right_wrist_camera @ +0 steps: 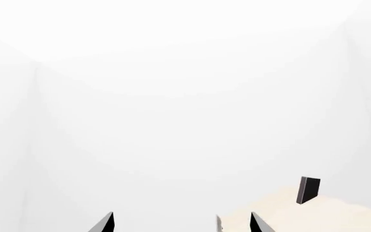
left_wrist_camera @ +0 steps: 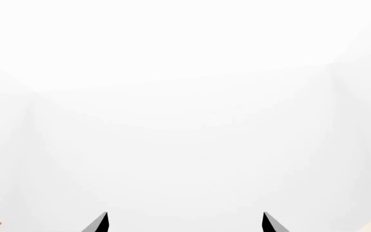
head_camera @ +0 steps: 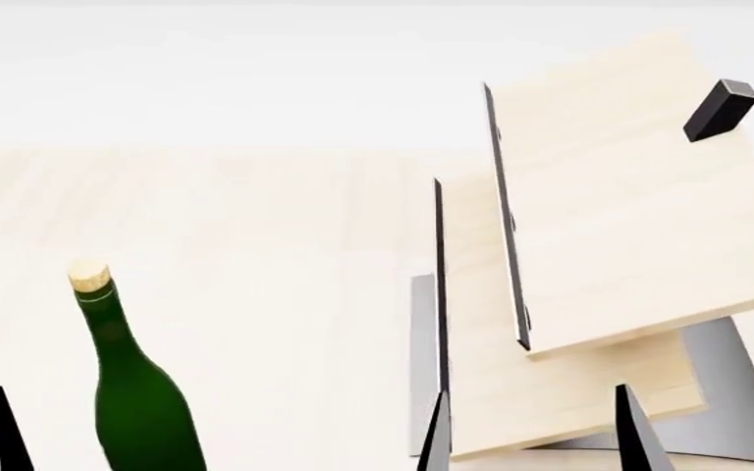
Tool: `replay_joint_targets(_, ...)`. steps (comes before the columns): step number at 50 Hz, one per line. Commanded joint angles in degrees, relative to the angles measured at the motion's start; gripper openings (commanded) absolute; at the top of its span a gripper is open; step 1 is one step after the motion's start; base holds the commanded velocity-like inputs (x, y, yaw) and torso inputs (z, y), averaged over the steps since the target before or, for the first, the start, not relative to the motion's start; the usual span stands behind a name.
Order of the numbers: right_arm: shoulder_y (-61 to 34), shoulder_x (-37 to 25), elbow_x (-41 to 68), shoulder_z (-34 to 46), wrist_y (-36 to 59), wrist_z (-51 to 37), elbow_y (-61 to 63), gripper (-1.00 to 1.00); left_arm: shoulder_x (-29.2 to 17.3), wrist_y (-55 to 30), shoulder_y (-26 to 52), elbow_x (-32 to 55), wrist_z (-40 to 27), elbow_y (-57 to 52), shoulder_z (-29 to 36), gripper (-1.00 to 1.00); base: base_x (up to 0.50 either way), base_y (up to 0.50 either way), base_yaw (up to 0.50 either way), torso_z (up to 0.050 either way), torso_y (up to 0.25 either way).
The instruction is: Put the wine bottle on the wine rack.
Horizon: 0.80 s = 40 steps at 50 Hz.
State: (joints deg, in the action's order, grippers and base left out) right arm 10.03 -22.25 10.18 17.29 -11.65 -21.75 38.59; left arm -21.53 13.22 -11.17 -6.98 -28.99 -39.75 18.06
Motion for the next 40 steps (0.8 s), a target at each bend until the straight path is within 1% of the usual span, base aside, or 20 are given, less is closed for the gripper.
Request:
replay_joint_targets(1,0.0,-0.2,0.0,0.2,-0.1,-0.2,-0.1,1.0,-0.2,0.0,0.0,0.0,-0.2,0.0,0.2,1.0,0.0,-0.1,0.0,0.0,0.0)
replay_joint_targets(25,-0.3,-0.3,-0.2,0.8,-0.4,-0.3,-0.7,1.0,-0.4,0.0,0.2,-0.1,-0.5,0.0,0.6,1.0,0.0,-0.1,0.0,0.0,0.0)
replay_joint_targets(40,-0.4,-0.1,-1.9,1.1,-0.3,-1.0,-1.1,1.0,-0.6,0.1,0.2,-0.1,-0.7,0.2,0.7,1.0,0.0,0.0,0.0,0.0,0.0)
